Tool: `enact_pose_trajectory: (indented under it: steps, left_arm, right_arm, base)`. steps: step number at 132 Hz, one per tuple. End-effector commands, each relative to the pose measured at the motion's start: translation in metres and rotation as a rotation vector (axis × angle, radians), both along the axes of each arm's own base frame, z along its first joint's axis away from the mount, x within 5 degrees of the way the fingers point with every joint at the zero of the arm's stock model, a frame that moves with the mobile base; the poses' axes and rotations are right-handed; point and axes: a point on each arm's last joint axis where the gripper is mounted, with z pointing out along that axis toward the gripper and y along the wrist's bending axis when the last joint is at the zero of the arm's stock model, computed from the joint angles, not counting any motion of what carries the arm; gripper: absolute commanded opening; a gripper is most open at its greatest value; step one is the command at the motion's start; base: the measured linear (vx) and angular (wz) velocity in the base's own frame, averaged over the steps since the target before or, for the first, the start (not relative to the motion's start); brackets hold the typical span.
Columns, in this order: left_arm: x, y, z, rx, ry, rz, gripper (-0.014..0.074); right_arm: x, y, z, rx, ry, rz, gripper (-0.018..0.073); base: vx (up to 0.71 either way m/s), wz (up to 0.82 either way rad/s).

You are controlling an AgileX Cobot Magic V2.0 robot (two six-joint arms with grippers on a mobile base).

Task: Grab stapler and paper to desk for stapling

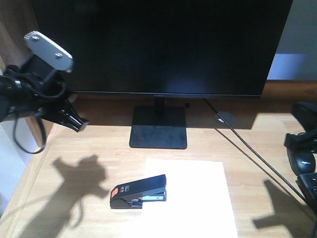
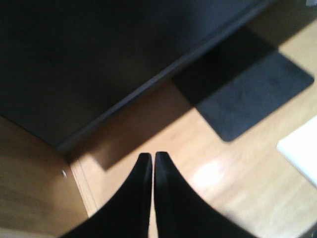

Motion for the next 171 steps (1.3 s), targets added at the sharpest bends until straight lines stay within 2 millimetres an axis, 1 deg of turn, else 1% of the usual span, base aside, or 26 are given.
enact_pose_trajectory:
  steps: [1,8,9,20,25,36,42,56,67,85,99,112,127,171]
  left_arm:
    - [-0.018,0.004,0.031,-0.108,-0.213,-0.026,-0.0006]
    - [-0.028,0.007,0.036,-0.135,-0.272,-0.038,-0.0006]
    - [-0.033,0.008,0.036,-0.144,-0.292,-0.043,-0.0006]
    - [-0.048,0.013,0.034,-0.169,-0.346,-0.057,-0.0006]
    - [-0.060,0.017,0.035,-0.189,-0.390,-0.067,-0.0006]
    - [-0.077,0.023,0.031,-0.206,-0.431,-0.076,-0.0006]
    - [-0.087,0.027,0.030,-0.219,-0.460,-0.081,-0.0006]
    - [-0.110,0.036,0.023,-0.237,-0.505,-0.088,-0.0006]
    - [-0.129,0.043,0.020,-0.251,-0.544,-0.089,-0.0006]
    - [-0.158,0.055,0.011,-0.273,-0.604,-0.090,-0.0006]
    - [-0.176,0.063,0.002,-0.284,-0.637,-0.088,-0.0006]
    - [-0.187,0.068,-0.008,-0.282,-0.637,-0.081,-0.0006]
    - [-0.196,0.072,-0.015,-0.278,-0.634,-0.072,-0.0006]
    - [-0.197,0.073,-0.015,-0.277,-0.633,-0.070,-0.0006]
  right_arm:
    - [-0.012,-0.002,0.020,-0.007,-0.091,-0.034,-0.0006]
    - [-0.019,-0.003,0.026,-0.010,-0.127,-0.048,-0.0006]
    - [-0.021,-0.003,0.028,-0.009,-0.137,-0.051,-0.0006]
    - [-0.034,-0.003,0.037,-0.010,-0.201,-0.069,-0.0006]
    - [-0.041,-0.003,0.042,-0.011,-0.236,-0.069,-0.0006]
    - [-0.052,-0.001,0.047,-0.005,-0.279,-0.063,-0.0006]
    - [-0.062,0.000,0.048,-0.005,-0.308,-0.063,-0.0006]
    - [-0.077,0.001,0.030,-0.005,-0.317,-0.063,-0.0006]
    - [-0.092,0.002,0.013,-0.006,-0.333,-0.063,-0.0006]
    - [-0.111,0.004,-0.004,-0.008,-0.383,-0.063,-0.0006]
    - [-0.118,0.005,-0.014,-0.009,-0.399,-0.057,-0.0006]
    - [-0.121,0.005,-0.019,-0.008,-0.404,-0.056,-0.0006]
    - [-0.121,0.005,-0.019,-0.008,-0.406,-0.055,-0.0006]
    - [-0.121,0.005,-0.019,-0.008,-0.406,-0.055,-0.0006]
  base:
    - [0.00,0.00]
    - [0.00,0.00]
    - [0.00,0.00]
    - [0.00,0.00]
    - [0.00,0.00]
    - [0.00,0.00]
    - [0.00,0.00]
    - [0.00,0.00]
    - [0.00,0.00]
    - [0.00,0.00]
    - [0.00,0.00]
    - [0.00,0.00]
    - [0.00,0.00]
    - [0.00,0.00]
